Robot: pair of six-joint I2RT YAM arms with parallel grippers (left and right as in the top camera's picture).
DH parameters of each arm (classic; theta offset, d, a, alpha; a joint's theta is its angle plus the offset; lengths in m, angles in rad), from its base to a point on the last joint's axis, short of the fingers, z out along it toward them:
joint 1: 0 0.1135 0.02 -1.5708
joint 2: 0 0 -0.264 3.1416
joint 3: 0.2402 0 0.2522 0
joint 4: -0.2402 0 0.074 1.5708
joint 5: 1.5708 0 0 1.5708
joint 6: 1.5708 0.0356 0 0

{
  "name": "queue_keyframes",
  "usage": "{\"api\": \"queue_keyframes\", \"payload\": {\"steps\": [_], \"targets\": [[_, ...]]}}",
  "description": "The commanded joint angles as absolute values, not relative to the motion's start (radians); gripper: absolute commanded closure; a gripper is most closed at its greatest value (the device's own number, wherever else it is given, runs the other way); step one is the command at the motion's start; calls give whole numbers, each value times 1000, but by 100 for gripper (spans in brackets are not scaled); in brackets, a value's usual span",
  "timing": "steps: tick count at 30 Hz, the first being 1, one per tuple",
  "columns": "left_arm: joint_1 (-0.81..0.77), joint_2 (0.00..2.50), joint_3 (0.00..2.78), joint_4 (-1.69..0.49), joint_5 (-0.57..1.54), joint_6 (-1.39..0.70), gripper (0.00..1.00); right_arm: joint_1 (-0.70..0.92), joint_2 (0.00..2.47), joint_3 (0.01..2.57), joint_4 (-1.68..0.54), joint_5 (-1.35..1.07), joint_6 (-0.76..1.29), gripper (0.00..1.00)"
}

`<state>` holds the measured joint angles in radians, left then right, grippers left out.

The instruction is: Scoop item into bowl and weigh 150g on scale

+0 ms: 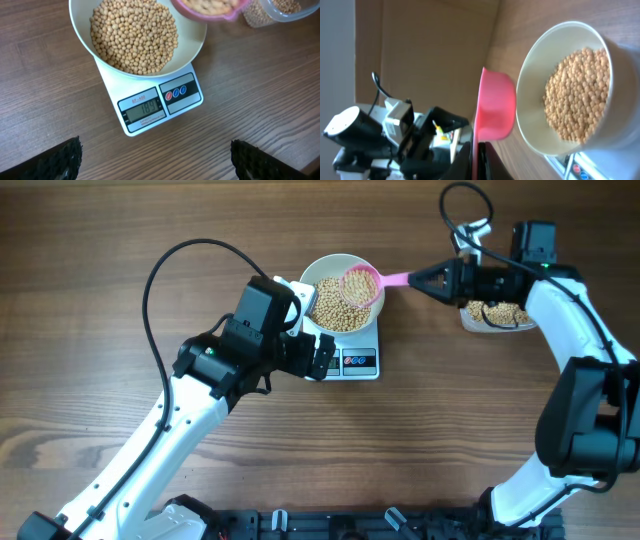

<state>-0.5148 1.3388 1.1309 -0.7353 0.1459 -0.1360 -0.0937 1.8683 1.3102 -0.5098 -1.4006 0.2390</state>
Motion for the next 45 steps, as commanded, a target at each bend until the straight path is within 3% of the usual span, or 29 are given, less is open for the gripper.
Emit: {"api": "queue_keyframes", "payload": {"steps": [1,7,27,37,45], "targets": [[-508,1335,1146,-733,141,-142,0,-59,1853,1316,-327,-1347,506,96],[-508,1335,1146,-733,141,-142,0,3,1822,1316,-90,-1280,592,96],[-508,1335,1146,-733,140,-142,0,14,1767,1316,-121,-1015,520,96],[-508,1335,1146,-733,141,-142,0,17,1683,1316,-321,-883,312,95],[-508,1335,1146,-733,140,-142,0,59,1677,1316,-334,-827,184,95]]}}
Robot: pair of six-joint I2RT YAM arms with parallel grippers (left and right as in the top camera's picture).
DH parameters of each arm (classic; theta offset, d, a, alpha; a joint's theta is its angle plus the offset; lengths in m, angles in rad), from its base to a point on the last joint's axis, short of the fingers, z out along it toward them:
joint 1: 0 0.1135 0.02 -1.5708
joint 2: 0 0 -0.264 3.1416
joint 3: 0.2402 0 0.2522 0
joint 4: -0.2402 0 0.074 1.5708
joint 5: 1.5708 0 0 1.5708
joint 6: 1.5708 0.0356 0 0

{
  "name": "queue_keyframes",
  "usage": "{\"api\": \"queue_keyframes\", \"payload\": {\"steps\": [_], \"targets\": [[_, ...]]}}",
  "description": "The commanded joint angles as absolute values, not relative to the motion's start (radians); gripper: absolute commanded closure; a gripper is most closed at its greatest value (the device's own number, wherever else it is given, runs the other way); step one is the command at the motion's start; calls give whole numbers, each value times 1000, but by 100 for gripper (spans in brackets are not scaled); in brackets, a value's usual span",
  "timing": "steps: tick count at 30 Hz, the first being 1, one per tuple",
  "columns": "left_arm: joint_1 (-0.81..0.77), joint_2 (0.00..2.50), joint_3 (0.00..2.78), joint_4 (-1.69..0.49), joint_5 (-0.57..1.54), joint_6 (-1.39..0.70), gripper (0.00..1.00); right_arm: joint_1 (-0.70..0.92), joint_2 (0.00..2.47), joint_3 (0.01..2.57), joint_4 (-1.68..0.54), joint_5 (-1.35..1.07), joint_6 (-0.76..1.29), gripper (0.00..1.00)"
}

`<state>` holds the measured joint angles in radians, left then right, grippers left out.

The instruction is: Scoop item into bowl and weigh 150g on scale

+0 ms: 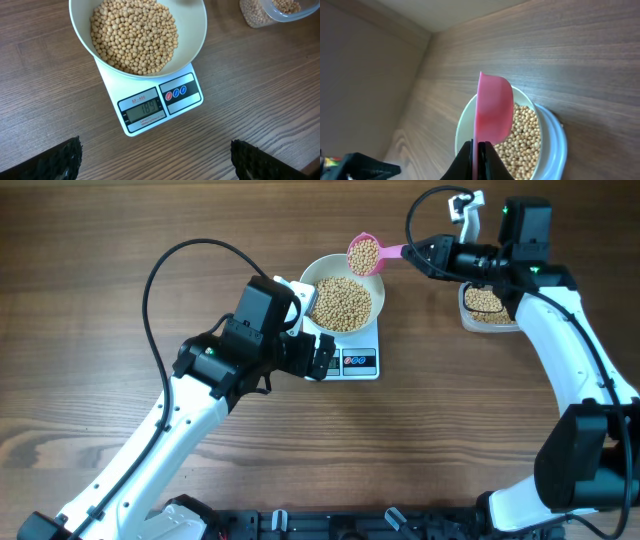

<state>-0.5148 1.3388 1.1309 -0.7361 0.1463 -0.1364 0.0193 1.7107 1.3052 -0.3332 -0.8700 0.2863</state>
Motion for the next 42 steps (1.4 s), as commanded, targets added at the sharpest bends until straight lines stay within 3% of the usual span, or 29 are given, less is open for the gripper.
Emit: {"api": "queue_keyframes", "payload": {"steps": [1,14,42], "targets": [[-508,1335,1146,-733,140,-142,0,77,1677,1316,-337,-796,163,96],[-508,1335,1146,-733,141,-142,0,191,1675,1330,-338,-648,33,95],[-508,1335,1146,-733,140,-142,0,194,1617,1331,-405,-539,-113,96]]}}
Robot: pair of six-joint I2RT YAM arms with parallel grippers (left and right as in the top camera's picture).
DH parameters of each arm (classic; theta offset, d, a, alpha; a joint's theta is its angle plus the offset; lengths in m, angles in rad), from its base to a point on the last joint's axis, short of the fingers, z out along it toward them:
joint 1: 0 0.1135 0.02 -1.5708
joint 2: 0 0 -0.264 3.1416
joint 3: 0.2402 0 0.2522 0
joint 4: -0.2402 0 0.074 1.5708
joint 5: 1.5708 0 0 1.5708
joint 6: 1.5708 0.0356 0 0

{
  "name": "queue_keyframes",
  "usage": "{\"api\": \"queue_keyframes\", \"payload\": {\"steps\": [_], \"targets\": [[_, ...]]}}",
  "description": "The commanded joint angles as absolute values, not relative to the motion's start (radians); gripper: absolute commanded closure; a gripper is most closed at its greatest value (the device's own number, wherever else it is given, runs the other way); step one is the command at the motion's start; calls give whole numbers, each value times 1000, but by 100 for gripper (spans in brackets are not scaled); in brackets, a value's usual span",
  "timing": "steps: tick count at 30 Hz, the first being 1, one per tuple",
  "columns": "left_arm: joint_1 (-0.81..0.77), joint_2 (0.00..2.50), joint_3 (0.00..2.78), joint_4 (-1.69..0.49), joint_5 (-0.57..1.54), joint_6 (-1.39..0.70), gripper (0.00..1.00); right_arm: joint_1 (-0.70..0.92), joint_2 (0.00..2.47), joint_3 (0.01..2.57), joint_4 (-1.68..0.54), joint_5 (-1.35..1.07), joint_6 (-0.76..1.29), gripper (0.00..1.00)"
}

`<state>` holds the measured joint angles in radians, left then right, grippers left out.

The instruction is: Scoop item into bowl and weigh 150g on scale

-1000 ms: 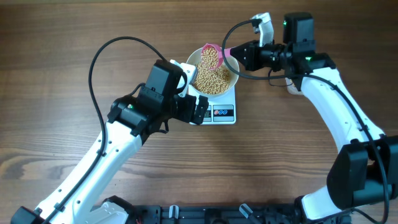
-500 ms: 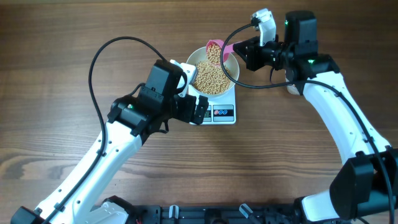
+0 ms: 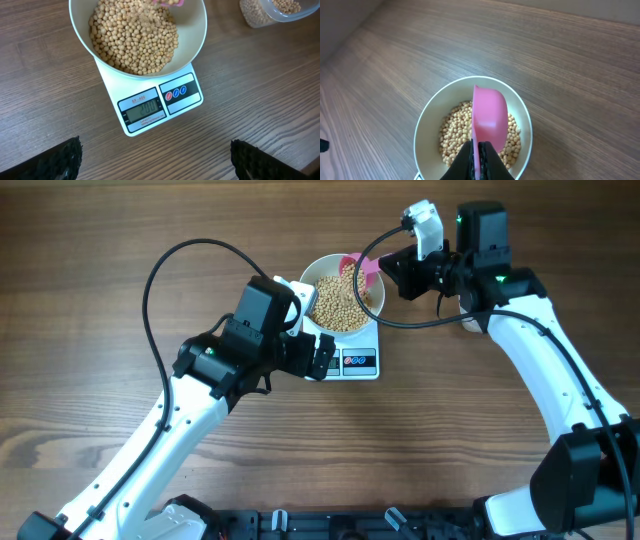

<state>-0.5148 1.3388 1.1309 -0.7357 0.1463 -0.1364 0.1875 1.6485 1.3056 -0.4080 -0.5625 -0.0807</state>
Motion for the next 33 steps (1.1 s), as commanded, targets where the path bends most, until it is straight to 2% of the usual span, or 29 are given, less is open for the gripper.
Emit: {"api": "queue_keyframes", "payload": {"steps": [1,19,22,33], "targets": [[-508,1335,1146,-733,141,-142,0,194,1616,1331,-405,-539,-121,96],[-508,1335,1146,-733,141,-142,0,194,1591,1331,-415,-517,-182,96],[-508,1335,1146,-733,140,-142,0,216,1589,1331,-430,-508,-241,95],[-508,1335,1146,-733,140,-142,0,278,1589,1331,-427,-404,-262,95]]}}
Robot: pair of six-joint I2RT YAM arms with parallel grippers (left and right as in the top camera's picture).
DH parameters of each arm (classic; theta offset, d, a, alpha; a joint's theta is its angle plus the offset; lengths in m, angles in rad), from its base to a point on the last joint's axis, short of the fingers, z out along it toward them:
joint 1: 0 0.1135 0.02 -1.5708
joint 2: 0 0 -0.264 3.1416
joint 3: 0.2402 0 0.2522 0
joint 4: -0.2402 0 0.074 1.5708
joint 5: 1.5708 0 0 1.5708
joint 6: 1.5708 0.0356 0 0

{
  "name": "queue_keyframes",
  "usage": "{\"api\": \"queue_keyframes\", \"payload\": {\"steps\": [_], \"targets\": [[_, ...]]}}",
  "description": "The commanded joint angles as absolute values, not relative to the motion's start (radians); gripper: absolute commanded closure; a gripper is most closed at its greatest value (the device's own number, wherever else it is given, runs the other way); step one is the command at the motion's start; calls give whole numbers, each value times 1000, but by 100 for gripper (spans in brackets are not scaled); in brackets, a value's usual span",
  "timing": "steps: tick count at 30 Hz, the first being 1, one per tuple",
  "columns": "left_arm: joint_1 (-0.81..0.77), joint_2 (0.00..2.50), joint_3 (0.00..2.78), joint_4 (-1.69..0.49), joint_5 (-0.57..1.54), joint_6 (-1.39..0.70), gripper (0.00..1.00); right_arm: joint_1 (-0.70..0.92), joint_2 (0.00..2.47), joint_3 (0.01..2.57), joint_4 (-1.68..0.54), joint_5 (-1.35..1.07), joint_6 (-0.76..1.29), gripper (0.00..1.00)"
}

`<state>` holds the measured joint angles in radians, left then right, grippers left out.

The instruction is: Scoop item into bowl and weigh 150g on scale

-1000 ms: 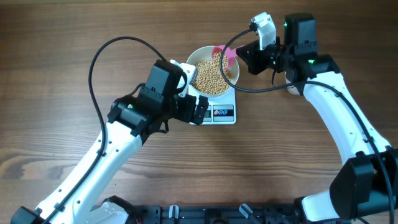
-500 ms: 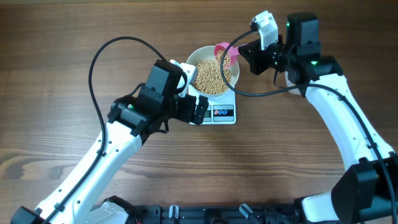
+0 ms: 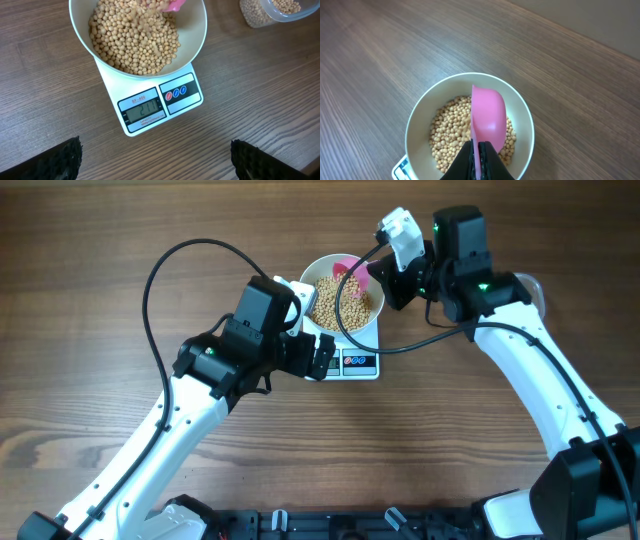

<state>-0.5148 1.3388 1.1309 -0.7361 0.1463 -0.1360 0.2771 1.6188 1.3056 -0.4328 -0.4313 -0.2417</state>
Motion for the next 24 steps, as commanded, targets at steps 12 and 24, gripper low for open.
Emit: {"api": "queue_keyframes", "payload": {"steps": [12,24], "targets": [[-508,1335,1146,-733,140,-142,0,279,1560,1331,-440,-399,-271,96],[-508,1335,1146,-733,140,-142,0,334,1553,1332,-454,-352,-351,96]]}}
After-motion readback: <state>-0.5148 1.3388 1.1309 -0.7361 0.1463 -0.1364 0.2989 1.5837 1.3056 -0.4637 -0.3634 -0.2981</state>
